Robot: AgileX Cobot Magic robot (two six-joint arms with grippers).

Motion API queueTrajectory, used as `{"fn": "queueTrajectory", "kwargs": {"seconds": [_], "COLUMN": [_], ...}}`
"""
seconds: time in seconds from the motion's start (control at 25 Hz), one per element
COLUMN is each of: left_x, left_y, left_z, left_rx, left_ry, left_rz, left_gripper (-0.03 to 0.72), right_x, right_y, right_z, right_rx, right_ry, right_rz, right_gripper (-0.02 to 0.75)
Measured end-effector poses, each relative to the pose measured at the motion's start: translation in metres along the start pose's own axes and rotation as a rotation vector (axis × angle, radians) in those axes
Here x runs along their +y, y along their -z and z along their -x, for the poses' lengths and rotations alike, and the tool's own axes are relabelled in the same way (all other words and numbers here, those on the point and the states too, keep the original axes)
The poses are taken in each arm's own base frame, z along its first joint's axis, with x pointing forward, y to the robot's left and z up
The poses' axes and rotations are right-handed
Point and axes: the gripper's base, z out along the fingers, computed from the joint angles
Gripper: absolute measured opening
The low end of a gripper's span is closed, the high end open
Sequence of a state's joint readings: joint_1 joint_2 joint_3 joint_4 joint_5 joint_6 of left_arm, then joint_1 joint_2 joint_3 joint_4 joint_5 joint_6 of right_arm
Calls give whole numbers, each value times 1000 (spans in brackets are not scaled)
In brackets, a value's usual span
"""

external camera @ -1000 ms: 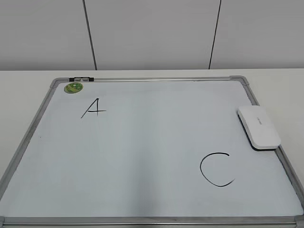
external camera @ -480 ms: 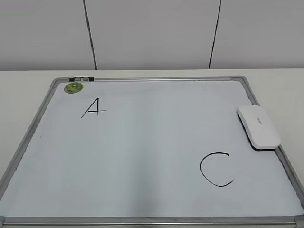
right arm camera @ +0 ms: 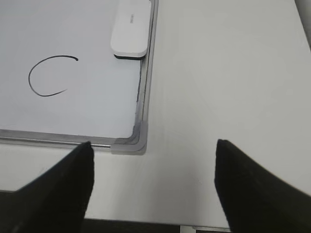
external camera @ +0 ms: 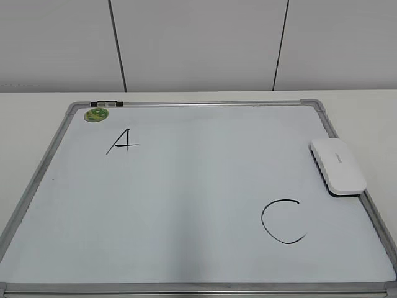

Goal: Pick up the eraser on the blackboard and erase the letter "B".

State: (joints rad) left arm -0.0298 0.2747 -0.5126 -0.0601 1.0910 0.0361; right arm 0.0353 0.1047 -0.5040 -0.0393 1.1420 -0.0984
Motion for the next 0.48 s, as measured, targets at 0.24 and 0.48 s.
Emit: {"fn": "queueTrajectory", "kwargs": {"seconds": [0.24, 0.48], "left_x": [-1, -2], "left_y": [19, 31], "left_z": [-14, -25], "left_rx": [-154, -252], "left_ry": [10, 7], "left_rz": [23, 30], "left_gripper": [361, 356], "right_x": [0, 1], "right_y": [7, 14], "right_z": [-5, -11], "right_rx": [-50, -112], "right_ry": [-33, -34], "right_rz": [-46, -54], "right_gripper": [594, 594]}}
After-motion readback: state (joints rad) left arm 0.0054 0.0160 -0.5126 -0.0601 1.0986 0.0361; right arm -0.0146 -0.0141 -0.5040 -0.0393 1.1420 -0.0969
